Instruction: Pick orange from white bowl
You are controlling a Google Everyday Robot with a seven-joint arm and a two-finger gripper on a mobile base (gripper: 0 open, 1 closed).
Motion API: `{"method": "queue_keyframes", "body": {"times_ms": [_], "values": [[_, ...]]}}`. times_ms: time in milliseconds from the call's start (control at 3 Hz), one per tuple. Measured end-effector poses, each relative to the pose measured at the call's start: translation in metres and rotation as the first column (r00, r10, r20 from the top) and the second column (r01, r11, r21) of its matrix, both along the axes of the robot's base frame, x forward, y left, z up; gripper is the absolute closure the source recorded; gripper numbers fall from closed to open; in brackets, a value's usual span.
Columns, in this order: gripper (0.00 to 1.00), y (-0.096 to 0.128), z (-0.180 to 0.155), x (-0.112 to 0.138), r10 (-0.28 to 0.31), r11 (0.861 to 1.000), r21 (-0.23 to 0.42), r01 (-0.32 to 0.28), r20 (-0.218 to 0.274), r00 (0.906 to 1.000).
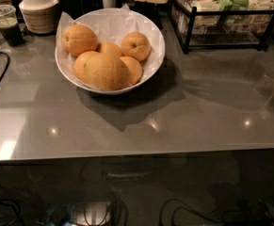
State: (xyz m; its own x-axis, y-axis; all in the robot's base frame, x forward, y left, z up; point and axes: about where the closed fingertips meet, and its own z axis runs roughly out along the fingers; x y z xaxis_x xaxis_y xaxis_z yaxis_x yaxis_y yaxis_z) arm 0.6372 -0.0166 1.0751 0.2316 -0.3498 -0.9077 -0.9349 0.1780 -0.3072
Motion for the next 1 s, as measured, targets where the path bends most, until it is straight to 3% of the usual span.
{"method": "queue_keyframes", "body": {"times_ms": [667,1000], "values": [[0.13,0.0001,0.0000,0.0000,0.000,1.000,0.000,0.000,0.000,1.0000],[0.00,0.0001,0.0000,0.0000,0.000,1.000,0.000,0.000,0.000,1.0000]]}}
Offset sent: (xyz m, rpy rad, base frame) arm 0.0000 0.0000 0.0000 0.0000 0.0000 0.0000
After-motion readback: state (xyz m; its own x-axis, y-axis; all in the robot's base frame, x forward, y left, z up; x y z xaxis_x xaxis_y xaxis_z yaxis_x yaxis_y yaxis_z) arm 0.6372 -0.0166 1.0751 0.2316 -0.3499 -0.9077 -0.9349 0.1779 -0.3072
